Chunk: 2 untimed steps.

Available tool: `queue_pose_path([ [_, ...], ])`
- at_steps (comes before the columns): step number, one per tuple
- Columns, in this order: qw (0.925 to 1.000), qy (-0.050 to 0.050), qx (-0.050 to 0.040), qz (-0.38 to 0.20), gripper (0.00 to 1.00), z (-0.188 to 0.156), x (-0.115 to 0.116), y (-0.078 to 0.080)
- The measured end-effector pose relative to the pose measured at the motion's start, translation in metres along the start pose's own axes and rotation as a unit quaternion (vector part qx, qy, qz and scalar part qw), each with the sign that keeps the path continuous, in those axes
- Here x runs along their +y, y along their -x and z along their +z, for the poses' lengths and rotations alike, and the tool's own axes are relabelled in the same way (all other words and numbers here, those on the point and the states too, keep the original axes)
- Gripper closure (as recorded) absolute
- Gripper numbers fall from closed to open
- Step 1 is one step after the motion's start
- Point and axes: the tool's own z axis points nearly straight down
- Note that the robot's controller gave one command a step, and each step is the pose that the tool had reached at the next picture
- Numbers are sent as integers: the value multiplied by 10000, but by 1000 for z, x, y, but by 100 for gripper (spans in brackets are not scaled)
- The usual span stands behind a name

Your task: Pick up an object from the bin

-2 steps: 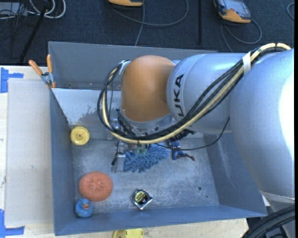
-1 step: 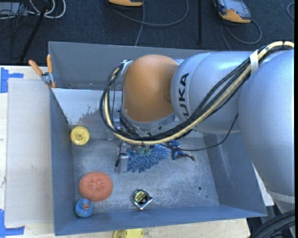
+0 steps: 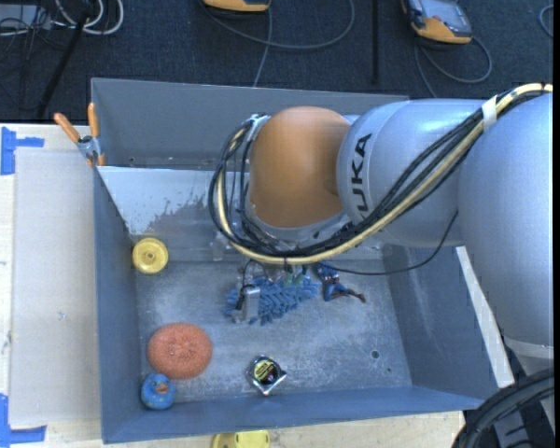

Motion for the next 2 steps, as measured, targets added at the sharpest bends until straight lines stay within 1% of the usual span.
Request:
queue_pose_path([
  [1, 10000, -11, 62, -66, 0, 58, -10, -4],
  [2, 9968, 0, 72, -802, 100, 64, -65, -41],
])
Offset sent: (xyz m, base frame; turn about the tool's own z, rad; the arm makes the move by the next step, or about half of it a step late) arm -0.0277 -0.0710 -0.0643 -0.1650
